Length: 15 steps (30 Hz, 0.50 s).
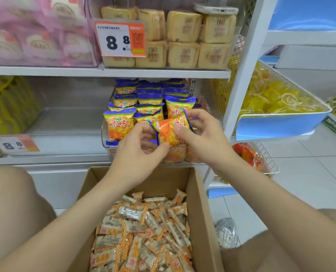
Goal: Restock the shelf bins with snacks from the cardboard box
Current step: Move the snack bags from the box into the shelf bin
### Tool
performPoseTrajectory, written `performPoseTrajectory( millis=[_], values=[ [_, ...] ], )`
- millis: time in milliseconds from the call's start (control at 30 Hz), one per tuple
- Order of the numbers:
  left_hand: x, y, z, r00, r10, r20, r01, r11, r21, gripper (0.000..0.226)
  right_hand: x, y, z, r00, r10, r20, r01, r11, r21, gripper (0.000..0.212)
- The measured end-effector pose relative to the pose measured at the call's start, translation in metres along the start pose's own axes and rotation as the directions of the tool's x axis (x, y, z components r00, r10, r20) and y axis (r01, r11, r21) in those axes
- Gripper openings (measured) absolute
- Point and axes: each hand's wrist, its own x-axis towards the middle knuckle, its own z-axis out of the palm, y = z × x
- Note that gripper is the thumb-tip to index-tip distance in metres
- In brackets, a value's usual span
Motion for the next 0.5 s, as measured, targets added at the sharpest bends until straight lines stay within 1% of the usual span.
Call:
performPoseTrajectory(
  millis=[67,100,133,167,200,233,267,300,333,367,400,433,467,500],
  values=[
    [0.005,0.0,-0.001,1.0,-0.025,0.003,0.026,0.992,-0.12,0.043,0.002,-0.005,-0.005,0.993,-0.099,0.06,0.104,0.991,-0.084,0.034],
    [0.009,0.001,-0.003,0.999,-0.024,0.023,0.027,0.991,-0.135,0.04,0.001,-0.007,-0.006,0.985,-0.143,0.091,0.154,0.98,-0.129,0.036],
    [0.011,0.001,-0.003,0.999,-0.011,0.045,0.017,0.991,-0.131,0.032,0.0,-0.008,-0.007,0.981,-0.169,0.097,0.181,0.973,-0.141,0.041],
    [0.013,0.002,-0.004,0.998,-0.011,0.06,0.019,0.99,-0.138,0.023,-0.001,-0.007,-0.006,0.985,-0.156,0.07,0.163,0.979,-0.118,0.048],
    [0.015,0.003,-0.003,0.998,-0.027,0.059,0.036,0.985,-0.172,0.016,-0.001,-0.004,-0.005,0.995,-0.092,0.026,0.094,0.994,-0.059,0.056],
    [0.016,0.005,-0.003,0.998,-0.049,0.047,0.058,0.972,-0.226,0.014,-0.001,-0.002,-0.004,1.0,0.005,-0.003,-0.005,1.0,0.016,0.064],
    [0.017,0.006,-0.002,0.997,-0.066,0.037,0.074,0.958,-0.278,0.017,0.0,0.0,-0.003,0.995,0.103,-0.005,-0.103,0.991,0.081,0.07],
    [0.017,0.007,-0.001,0.997,-0.074,0.029,0.079,0.949,-0.305,0.02,0.002,0.003,-0.003,0.984,0.174,0.025,-0.176,0.975,0.134,0.072],
    [0.017,0.007,0.0,0.998,-0.055,0.018,0.058,0.961,-0.271,0.023,0.004,0.004,-0.004,0.974,0.216,0.062,-0.224,0.956,0.19,0.07],
    [0.018,0.005,0.0,1.0,-0.004,0.006,0.005,0.989,-0.151,0.025,0.007,0.004,-0.006,0.971,0.225,0.077,-0.236,0.946,0.222,0.063],
    [0.019,0.002,0.0,0.997,0.075,-0.004,-0.075,0.997,0.028,0.026,0.009,0.003,-0.009,0.977,0.204,0.067,-0.214,0.949,0.23,0.052],
    [0.02,-0.002,-0.002,0.985,0.175,-0.013,-0.168,0.961,0.218,0.027,0.011,0.004,-0.012,0.987,0.16,0.012,-0.159,0.97,0.186,0.041],
    [0.021,-0.007,-0.003,0.958,0.288,-0.013,-0.261,0.887,0.38,0.028,0.014,0.005,-0.017,0.992,0.108,-0.07,-0.102,0.991,0.088,0.035],
    [0.023,-0.011,-0.005,0.924,0.383,0.003,-0.332,0.798,0.503,0.028,0.019,0.008,-0.021,0.985,0.037,-0.168,-0.047,0.997,-0.059,0.035]
  ],
)
